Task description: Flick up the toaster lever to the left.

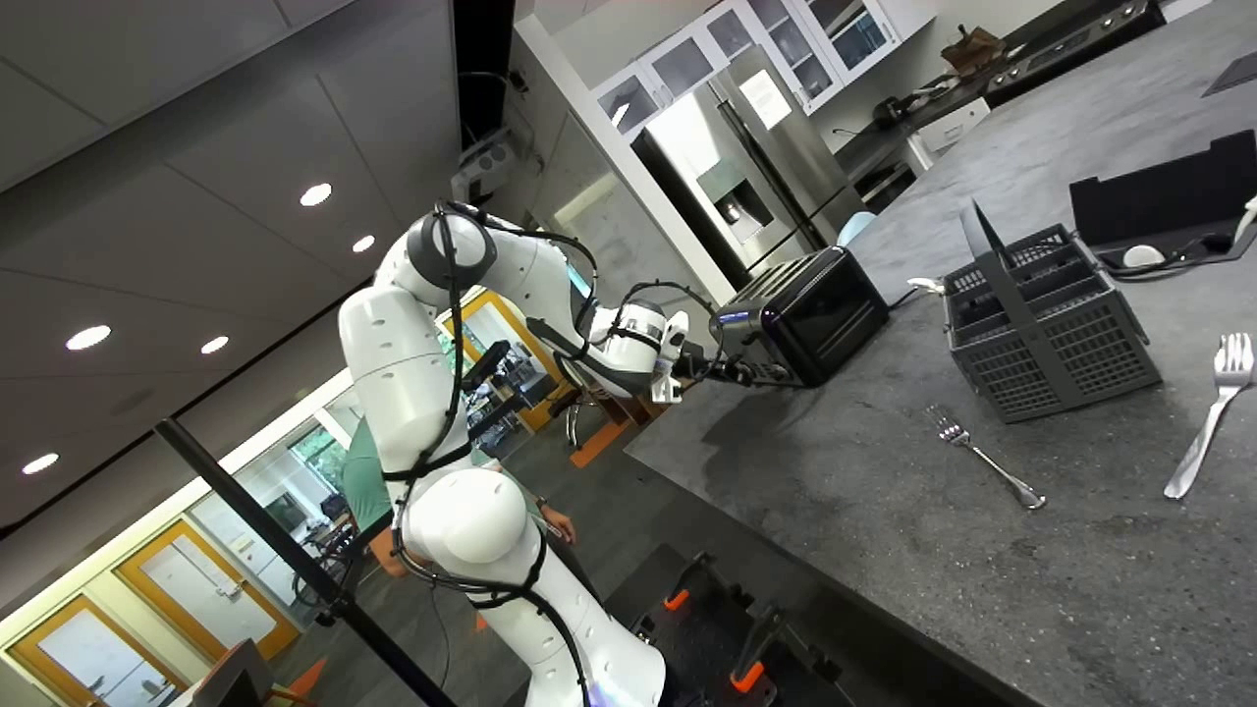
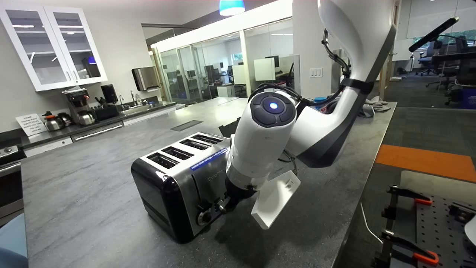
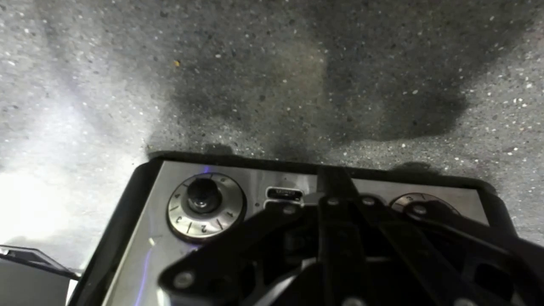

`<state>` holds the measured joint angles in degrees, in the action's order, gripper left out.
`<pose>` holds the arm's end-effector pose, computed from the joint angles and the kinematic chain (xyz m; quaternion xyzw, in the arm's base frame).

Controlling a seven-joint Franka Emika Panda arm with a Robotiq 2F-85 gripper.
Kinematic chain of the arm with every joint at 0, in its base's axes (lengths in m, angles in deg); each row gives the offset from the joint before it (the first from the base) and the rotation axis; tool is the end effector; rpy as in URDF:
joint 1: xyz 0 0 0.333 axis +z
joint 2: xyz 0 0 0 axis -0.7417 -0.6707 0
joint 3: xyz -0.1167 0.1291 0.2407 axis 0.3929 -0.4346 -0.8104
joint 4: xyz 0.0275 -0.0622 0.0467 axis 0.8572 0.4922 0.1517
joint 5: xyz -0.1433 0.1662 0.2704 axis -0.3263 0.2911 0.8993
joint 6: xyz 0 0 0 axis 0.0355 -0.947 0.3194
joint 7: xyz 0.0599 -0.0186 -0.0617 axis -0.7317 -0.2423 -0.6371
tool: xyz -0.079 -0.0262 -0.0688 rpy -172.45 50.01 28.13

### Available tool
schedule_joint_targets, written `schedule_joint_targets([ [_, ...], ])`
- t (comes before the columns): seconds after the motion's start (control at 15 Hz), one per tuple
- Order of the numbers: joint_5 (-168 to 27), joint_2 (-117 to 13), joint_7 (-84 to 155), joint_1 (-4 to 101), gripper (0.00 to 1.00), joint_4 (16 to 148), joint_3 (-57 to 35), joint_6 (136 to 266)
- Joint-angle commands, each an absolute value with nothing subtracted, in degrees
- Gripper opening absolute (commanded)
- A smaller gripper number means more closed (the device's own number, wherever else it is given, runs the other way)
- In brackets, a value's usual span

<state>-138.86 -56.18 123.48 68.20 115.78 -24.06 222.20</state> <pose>0.4366 0.2855 0.2448 0.9620 0.0019 0.2675 0.0543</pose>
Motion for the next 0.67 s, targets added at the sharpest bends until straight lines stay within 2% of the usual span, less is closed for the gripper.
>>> schedule_joint_targets([
  [0.0,-143.1,-58.2,127.6,68.6,0.00,113.7,-23.1,223.9],
  [0.6,-149.3,-61.3,133.3,68.3,0.00,110.6,-23.3,224.0],
])
